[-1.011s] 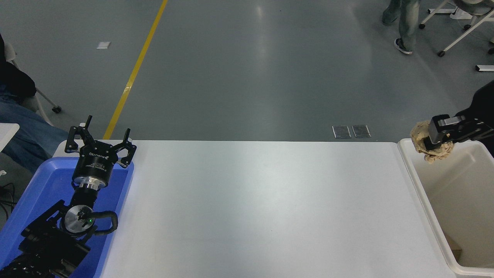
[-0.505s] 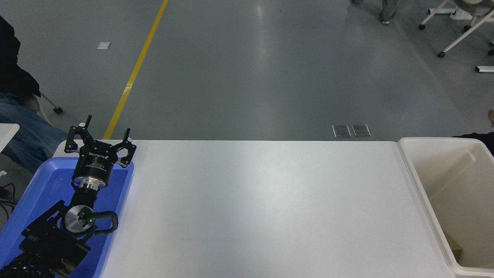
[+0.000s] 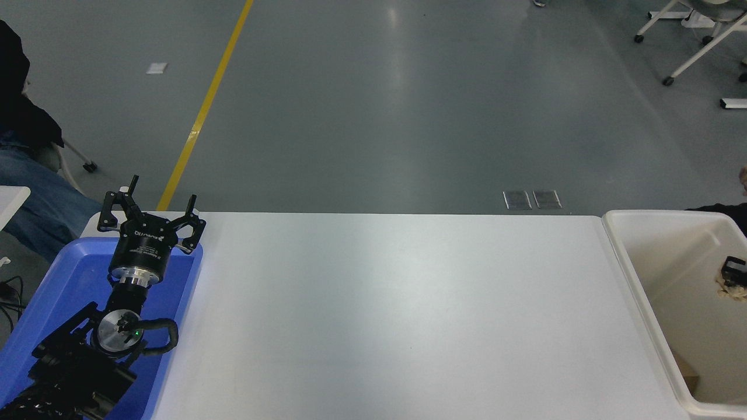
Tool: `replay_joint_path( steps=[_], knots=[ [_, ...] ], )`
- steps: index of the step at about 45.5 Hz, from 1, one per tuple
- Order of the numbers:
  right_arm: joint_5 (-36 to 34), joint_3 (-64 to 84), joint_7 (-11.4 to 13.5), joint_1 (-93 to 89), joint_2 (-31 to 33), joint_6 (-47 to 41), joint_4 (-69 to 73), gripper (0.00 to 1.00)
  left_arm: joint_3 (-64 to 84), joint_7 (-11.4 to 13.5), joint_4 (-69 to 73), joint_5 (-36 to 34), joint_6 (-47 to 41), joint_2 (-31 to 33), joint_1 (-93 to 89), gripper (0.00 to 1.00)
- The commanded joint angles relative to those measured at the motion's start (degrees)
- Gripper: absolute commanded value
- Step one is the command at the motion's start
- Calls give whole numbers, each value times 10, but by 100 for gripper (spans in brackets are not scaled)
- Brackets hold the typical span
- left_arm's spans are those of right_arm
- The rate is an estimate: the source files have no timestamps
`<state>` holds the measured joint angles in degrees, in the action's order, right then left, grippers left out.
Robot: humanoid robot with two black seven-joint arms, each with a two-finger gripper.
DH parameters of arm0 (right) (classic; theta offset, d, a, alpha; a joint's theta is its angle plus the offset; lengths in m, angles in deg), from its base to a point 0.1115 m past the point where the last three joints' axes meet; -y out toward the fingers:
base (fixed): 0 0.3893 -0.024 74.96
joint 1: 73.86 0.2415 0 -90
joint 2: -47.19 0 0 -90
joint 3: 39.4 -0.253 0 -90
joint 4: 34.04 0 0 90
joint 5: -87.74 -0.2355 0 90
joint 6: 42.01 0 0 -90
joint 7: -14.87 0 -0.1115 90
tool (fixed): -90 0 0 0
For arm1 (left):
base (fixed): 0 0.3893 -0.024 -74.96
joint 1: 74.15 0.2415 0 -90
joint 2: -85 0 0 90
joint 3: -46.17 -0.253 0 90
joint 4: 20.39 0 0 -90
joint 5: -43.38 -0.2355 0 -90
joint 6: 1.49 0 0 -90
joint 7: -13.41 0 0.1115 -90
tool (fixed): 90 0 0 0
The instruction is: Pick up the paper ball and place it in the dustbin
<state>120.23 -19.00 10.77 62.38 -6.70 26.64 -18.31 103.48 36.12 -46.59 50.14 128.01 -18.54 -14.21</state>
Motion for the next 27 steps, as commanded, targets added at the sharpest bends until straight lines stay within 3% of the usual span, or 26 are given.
replay_joint_path(
  steps=[1, 6, 7, 8, 10, 27],
  knots=[
    [-23, -56, 32, -60, -39, 30, -18, 0, 1, 0, 0, 0, 0, 0, 0, 100],
    [-24, -57, 32, -60, -39, 40, -17, 0, 1, 1, 0, 0, 1, 0, 0, 100],
    [-24, -57, 32, -60, -39, 44, -17, 10, 1, 1, 0, 0, 0, 0, 0, 100],
    [-26, -57, 32, -60, -38, 45, -16, 30, 1, 0, 0, 0, 1, 0, 0, 100],
    [-27, -57, 32, -60, -37, 46, -15, 100, 0, 1, 0, 0, 0, 0, 0, 100],
    [-25, -51, 32, -36, -20, 41, 15, 100, -1, 0, 0, 0, 1, 0, -1, 100]
  ],
)
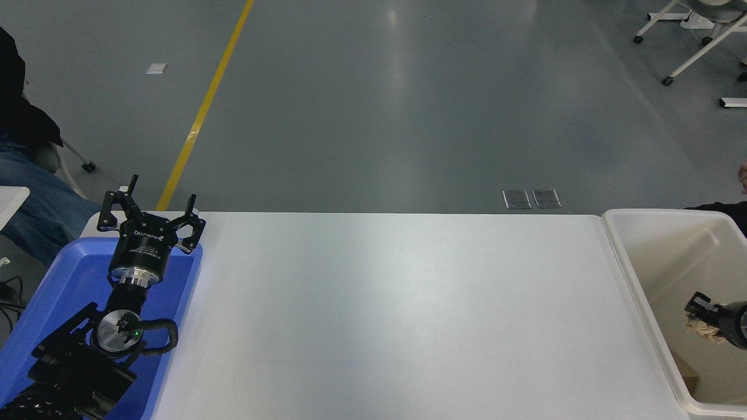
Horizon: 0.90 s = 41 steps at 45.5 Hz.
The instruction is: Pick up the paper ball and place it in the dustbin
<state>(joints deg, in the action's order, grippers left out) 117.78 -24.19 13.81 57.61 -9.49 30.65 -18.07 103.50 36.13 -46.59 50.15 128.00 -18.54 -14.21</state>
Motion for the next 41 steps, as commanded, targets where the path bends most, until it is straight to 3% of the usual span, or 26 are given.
replay_joint_path(
  steps=[1, 14, 21, 25, 33, 41],
  knots=[
    [0, 2, 2, 13, 9, 1, 13, 100, -1, 0, -1, 0, 1, 0, -1, 100],
    [5, 38, 1, 69, 31, -2, 86, 100, -1, 0, -1, 0, 1, 0, -1, 100],
    [4, 210, 1, 335, 136, -44, 383, 100, -2, -2, -1, -1, 3, 0, -2, 100],
    [5, 333, 1, 530, 146, -121, 502, 100, -2, -2, -1, -1, 4, 0, -1, 100],
    [-23, 444, 1, 766, 79, -261, 646, 100, -1, -1, -1, -1, 3, 0, -1, 100],
    [-174, 444, 2, 866, -52, -277, 674, 100, -1, -1, 0, 0, 2, 0, 0, 100]
  ],
)
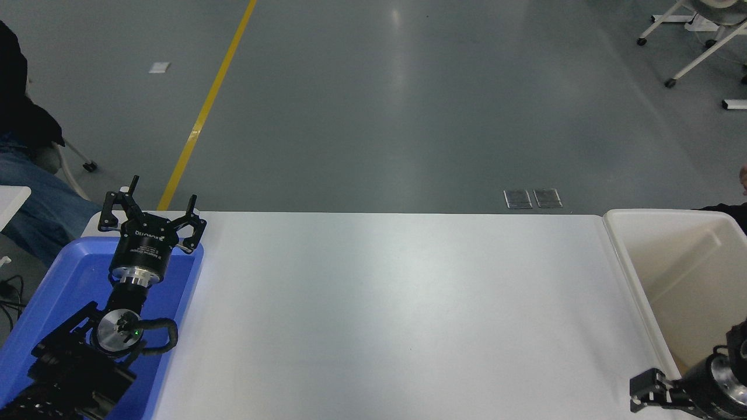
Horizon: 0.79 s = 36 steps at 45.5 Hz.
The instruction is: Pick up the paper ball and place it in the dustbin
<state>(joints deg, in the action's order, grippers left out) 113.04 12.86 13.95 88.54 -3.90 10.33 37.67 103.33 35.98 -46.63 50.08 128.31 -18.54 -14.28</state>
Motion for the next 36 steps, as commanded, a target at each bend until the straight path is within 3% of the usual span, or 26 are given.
replay_joint_path(
  steps=[1, 36],
  knots=[
    [-136, 73, 0, 560, -116, -73, 114, 100, 1, 0, 0, 1, -1, 0, 1, 100],
    [-146, 79, 3, 609, -142, -73, 122, 100, 1, 1, 0, 1, -2, 0, 1, 100]
  ],
)
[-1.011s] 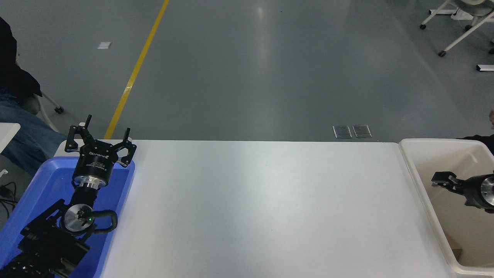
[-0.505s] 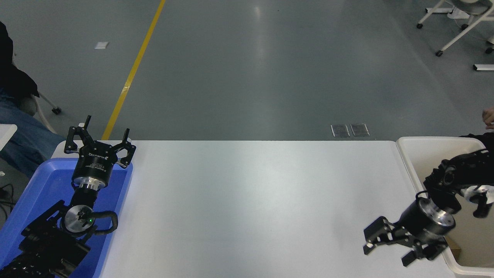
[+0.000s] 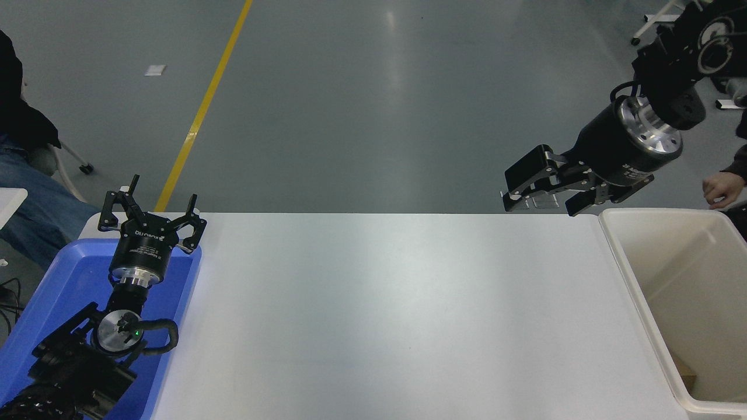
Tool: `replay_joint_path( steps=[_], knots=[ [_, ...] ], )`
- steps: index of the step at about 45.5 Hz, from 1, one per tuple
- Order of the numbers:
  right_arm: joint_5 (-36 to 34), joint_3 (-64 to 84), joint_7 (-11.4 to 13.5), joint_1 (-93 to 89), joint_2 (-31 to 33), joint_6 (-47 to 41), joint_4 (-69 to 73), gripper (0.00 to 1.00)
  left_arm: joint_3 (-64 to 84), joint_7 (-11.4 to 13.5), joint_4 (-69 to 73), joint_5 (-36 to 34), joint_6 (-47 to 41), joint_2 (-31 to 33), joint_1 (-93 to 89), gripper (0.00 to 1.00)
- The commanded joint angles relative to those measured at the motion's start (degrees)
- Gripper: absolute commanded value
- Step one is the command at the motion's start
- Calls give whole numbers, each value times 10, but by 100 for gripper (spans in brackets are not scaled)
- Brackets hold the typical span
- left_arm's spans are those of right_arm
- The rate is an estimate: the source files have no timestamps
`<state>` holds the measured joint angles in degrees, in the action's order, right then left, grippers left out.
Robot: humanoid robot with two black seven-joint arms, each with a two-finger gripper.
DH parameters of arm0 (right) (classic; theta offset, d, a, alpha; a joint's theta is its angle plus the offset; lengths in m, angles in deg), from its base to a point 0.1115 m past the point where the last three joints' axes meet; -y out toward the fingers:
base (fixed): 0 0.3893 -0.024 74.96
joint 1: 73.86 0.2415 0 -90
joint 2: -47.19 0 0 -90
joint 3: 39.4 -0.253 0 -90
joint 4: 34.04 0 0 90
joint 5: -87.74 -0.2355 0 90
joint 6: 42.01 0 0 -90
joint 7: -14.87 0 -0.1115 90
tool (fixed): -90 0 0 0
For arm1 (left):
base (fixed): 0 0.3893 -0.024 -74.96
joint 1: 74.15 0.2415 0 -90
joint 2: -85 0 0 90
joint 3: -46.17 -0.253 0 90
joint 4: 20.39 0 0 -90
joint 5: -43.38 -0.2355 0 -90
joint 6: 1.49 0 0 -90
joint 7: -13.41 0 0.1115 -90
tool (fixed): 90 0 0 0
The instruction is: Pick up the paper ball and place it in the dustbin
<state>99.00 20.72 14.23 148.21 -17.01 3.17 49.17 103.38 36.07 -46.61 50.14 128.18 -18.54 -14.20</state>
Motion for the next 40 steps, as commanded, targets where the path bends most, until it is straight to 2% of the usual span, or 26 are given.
replay_joint_path(
  steps=[1, 12, 19, 40],
  knots=[
    [-5, 1, 0, 13, -12, -2, 7, 100, 0, 0, 0, 0, 0, 0, 0, 100],
    [-2, 8, 1, 13, -21, -2, 6, 100, 0, 0, 0, 0, 0, 0, 0, 100],
    [-1, 15, 11, 12, -27, -2, 6, 100, 0, 0, 0, 0, 0, 0, 0, 100],
    [-4, 21, 9, 20, -23, -2, 6, 100, 0, 0, 0, 0, 0, 0, 0, 100]
  ],
)
